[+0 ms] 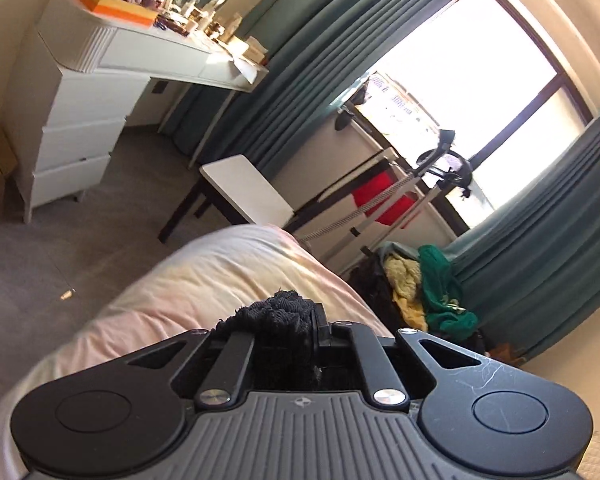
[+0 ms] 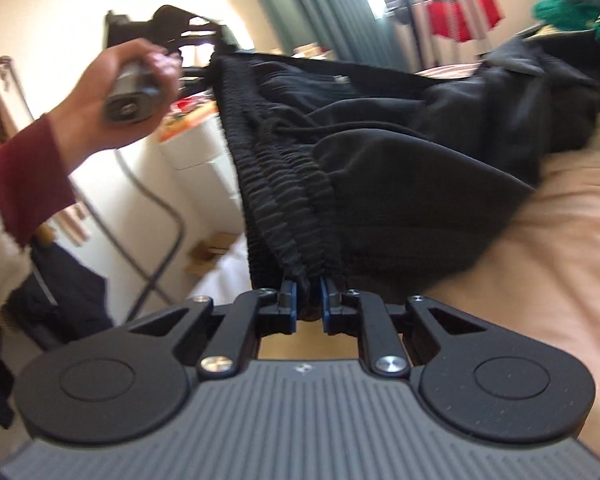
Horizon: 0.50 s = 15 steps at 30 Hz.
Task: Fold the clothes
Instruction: 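Hold the waistband with both grippers and lift the sweatpants off the bed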
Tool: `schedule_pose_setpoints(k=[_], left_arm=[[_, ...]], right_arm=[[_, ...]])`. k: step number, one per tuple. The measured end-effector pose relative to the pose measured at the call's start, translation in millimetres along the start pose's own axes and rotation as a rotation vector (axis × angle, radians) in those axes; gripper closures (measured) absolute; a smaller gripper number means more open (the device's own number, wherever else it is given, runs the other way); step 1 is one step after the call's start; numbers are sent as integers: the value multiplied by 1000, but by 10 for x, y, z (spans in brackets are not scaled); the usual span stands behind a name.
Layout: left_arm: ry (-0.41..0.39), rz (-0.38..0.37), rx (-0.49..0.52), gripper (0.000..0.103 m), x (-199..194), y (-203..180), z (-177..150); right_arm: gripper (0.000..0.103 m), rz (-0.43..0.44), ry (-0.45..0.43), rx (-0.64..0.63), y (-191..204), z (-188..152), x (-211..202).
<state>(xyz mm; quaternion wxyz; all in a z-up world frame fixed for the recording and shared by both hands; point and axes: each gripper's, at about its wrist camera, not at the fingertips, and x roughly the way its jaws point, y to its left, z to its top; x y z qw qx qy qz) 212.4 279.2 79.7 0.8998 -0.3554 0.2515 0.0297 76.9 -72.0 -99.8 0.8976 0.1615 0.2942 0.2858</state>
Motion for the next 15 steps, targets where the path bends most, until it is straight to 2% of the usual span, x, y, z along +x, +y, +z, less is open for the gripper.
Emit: schedule_pose_setpoints(k=[2, 5, 8, 12, 14, 15], left_arm=[[2, 74, 26, 95, 176, 147, 174], [51, 167, 71, 94, 565, 455, 266], [92, 216, 91, 94, 904, 787, 133], [113, 224, 73, 90, 1046, 1080, 1], [124, 225, 67, 82, 1042, 1189, -56], [139, 234, 65, 73, 988, 1222, -70]], right_arm=[[88, 72, 16, 13, 152, 70, 299], [88, 113, 62, 9, 298, 88, 773], [88, 115, 111, 18, 315, 47, 1162], [88, 119, 120, 46, 258, 84, 1312], [86, 119, 130, 45, 254, 128, 1313], [86, 121, 133, 33, 264, 147, 1299]])
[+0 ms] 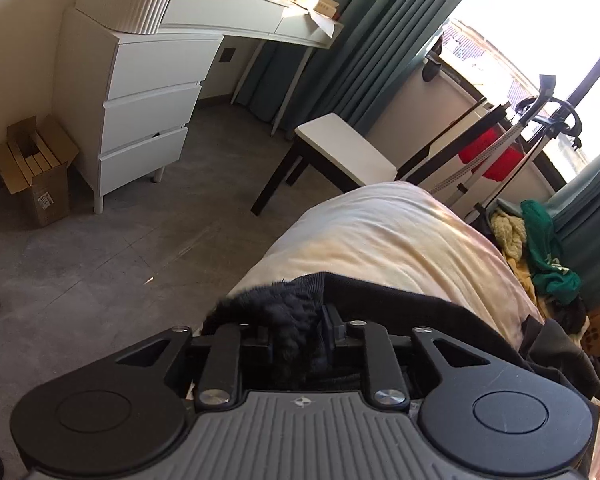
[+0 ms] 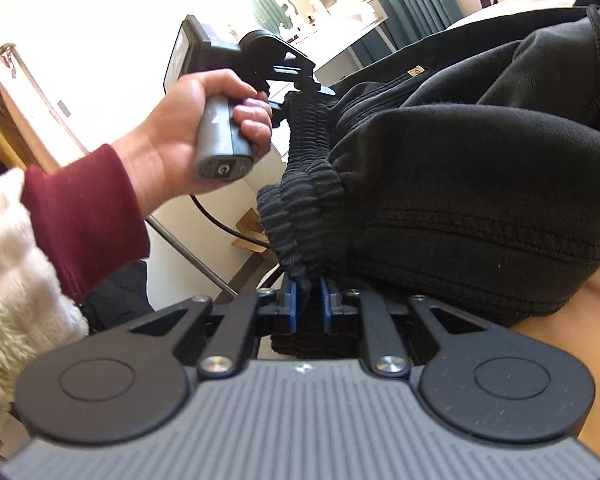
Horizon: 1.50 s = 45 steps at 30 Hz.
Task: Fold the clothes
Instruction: 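Hold the waistband with both grippers and lift the sweatpants off the bed, then lay the sweatpants flat on the bed and open both grippers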
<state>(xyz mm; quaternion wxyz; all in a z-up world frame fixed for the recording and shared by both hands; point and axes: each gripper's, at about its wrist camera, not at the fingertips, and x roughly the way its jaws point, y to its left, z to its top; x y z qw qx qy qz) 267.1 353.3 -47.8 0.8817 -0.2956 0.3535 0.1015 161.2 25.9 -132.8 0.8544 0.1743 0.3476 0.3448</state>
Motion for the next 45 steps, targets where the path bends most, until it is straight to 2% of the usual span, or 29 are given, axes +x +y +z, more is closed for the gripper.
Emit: schedule_pose_setpoints(k=[2, 3, 4, 6, 8, 9, 12, 14, 18, 20, 23, 25, 29, 33, 38, 40, 45], left_arm=[[17, 14, 13, 44, -101, 87, -46], [19, 21, 27, 39, -160, 130, -68], [7, 36, 48, 27, -258, 154, -110], [-18, 65, 91, 18, -452, 201, -194], [-43, 93, 134, 18, -647, 248, -278], [-53, 101, 152, 17, -758, 266, -330], [-116, 120, 227, 17, -1154, 221, -510], [-186, 109, 276, 17, -1443, 114, -621], [-260, 17, 316, 15, -1903, -280, -935], [-297, -29, 335, 14, -2134, -476, -1093], [-297, -64, 372, 14, -2313, -788, -1453], [-284, -115, 380, 14, -2384, -985, -1718], [-245, -231, 381, 14, -2351, -1299, -2149], [-250, -250, 460, 14, -2200, -1621, -2588], [-234, -227, 570, 12, -1928, -1825, -3011], [-215, -214, 560, 8, -1837, -1774, -3089], [-155, -196, 545, 7, -1657, -1696, -3187]], right_arm=[[81, 15, -7, -36, 14, 1, -49], [79, 26, -14, -42, 4, -22, -79], [72, 37, -20, -47, -7, -44, -110], [57, 65, -9, -37, -20, -72, -175], [22, 53, -13, -52, 25, -98, -259], [19, 46, -25, -68, 52, -112, -308], [19, -6, -47, -98, 95, -126, -492], [19, -37, -71, -106, 88, -122, -623], [19, -112, -152, -131, 27, -101, -936], [19, -170, -189, -150, -39, -67, -1245], [19, -236, -248, -156, -236, 44, -1665], [19, -279, -286, -159, -387, 131, -1928], [19, -375, -354, -189, -688, 233, -2438], [19, -456, -410, -233, -982, 263, -2762], [19, -503, -434, -142, -1385, 100, -2742], [19, -521, -443, -105, -1545, 35, -2733], [19, -547, -418, -47, -1698, -9, -2572]])
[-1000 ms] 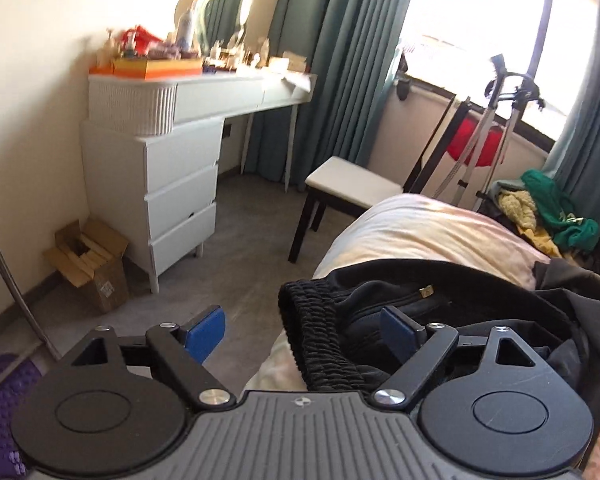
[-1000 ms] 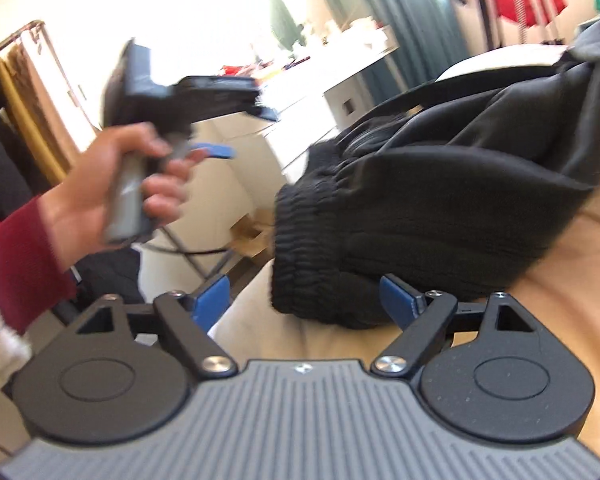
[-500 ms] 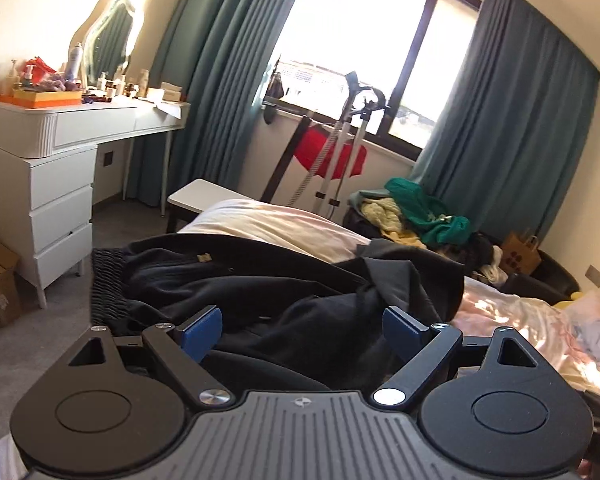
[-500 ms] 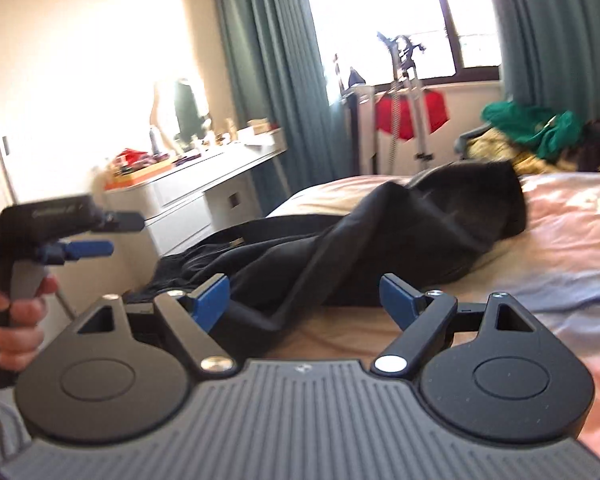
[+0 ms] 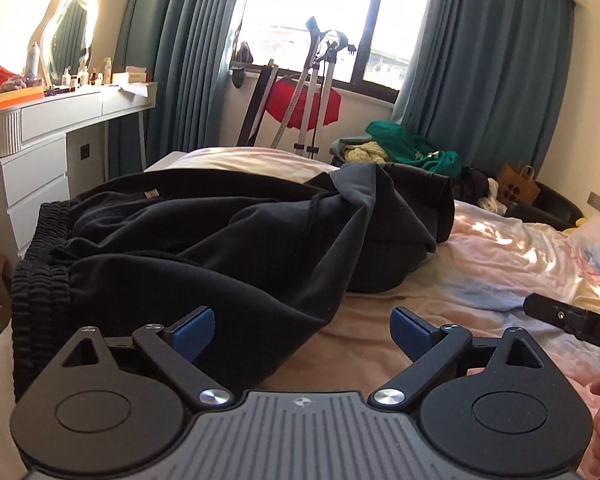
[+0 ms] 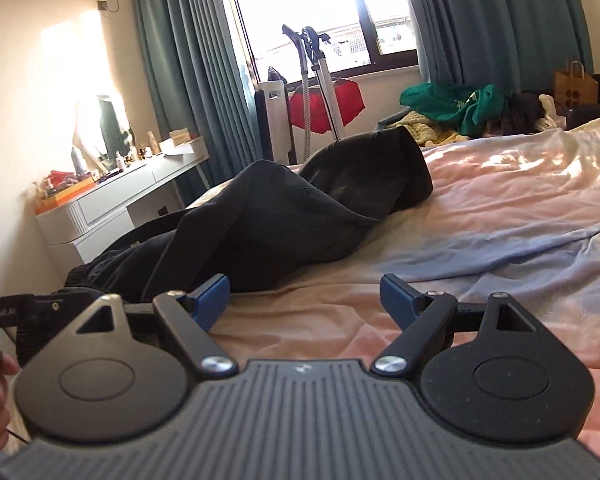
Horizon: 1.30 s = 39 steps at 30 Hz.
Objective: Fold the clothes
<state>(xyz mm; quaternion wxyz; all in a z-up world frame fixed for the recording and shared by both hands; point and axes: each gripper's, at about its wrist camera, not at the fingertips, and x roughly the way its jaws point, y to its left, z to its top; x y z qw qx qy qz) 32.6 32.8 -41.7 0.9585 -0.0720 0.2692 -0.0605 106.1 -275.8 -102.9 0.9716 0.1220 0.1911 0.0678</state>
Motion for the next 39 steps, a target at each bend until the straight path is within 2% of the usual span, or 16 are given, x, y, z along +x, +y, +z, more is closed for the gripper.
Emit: schedule_pose_setpoints(k=[7, 13, 24, 31, 37, 39], left_arm=[[-19, 34, 86, 7, 58, -149, -98], [-32, 34, 114, 6, 30, -171, -122], [-6, 85, 169, 6, 97, -194, -178], [25, 144, 230, 6, 323, -279, -50], [17, 134, 276, 8, 847, -433, 264], [14, 131, 291, 11, 1022, -484, 368]], right_arm=[[19, -44, -12, -19, -25, -8, 46], [19, -73, -27, -7, -24, -22, -49], [19, -88, 14, -2, -7, -59, -157], [19, -96, 38, 17, -57, -66, -147], [19, -123, 63, 51, -157, -64, -116], [19, -147, 86, 65, -227, -87, -76]])
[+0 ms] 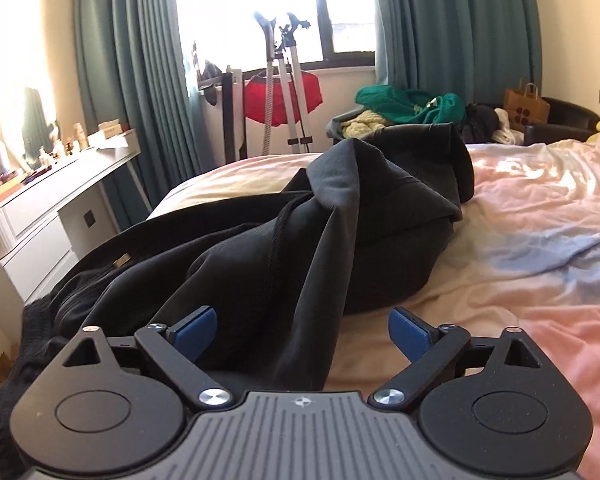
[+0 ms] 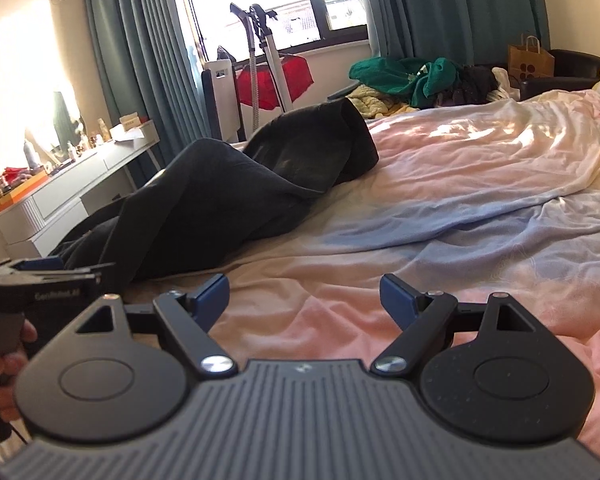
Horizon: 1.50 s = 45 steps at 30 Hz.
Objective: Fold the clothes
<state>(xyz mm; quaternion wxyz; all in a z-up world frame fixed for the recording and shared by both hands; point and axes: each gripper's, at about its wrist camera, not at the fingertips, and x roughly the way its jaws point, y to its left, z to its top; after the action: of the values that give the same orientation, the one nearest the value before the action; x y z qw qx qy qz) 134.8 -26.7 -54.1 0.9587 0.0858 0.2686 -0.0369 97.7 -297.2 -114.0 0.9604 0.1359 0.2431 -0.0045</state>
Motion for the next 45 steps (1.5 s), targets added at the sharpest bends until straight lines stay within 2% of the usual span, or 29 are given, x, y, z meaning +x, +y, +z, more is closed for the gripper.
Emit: schedule_pose_setpoints(k=[3, 5, 9, 12, 14, 15, 17, 21, 23, 25, 28, 30, 33, 36, 38, 40, 42, 45], left_arm=[[-6, -4, 23, 11, 250, -61, 181], [-24, -15, 1, 11, 460, -77, 367], [-64, -95, -74, 12, 933, -44, 804], [-12, -146, -173, 12, 1345, 0, 1059], [36, -181, -248, 21, 1632, 39, 1209], [44, -187, -234, 27, 1649, 9, 1217], [61, -200, -208, 67, 1684, -52, 1233], [95, -224, -155, 88, 1753, -172, 1264], [42, -222, -66, 93, 1467, -299, 1243], [-11, -260, 1, 94, 1112, -411, 1220], [-106, -293, 168, 95, 459, -655, 1074], [-132, -340, 234, 96, 66, -769, 869], [-100, -402, 290, 96, -359, -945, 425], [-53, -409, 340, 97, -573, -1143, -195], [-23, -404, 320, 97, -584, -1159, -589], [6, -396, 256, 97, -547, -1092, -860], [21, -390, 202, 97, -536, -1031, -933], [23, -404, 143, 97, -519, -980, -816]], right_arm=[[19, -19, 36, 60, -143, -16, 90], [19, -29, 50, 105, -231, -9, 154], [19, -36, 66, 177, -363, 20, 313], [19, -34, 80, 194, -416, 10, 443], [19, -42, 94, 202, -461, -11, 549], [19, -45, 103, 211, -490, -23, 607], [19, -51, 121, 229, -545, -42, 725], [19, -73, 130, 268, -659, -32, 885], [19, -95, 100, 272, -702, 10, 866], [19, -114, 74, 290, -762, 34, 809], [19, -127, 51, 327, -842, 50, 722], [19, -127, 37, 327, -851, 62, 651], [19, -125, 15, 325, -857, 86, 528], [19, -105, -10, 326, -839, 123, 386], [19, -68, -14, 346, -848, 139, 313], [19, -23, -6, 371, -866, 145, 260], [19, 21, 2, 404, -891, 132, 219], [19, 81, 3, 439, -894, 124, 179]])
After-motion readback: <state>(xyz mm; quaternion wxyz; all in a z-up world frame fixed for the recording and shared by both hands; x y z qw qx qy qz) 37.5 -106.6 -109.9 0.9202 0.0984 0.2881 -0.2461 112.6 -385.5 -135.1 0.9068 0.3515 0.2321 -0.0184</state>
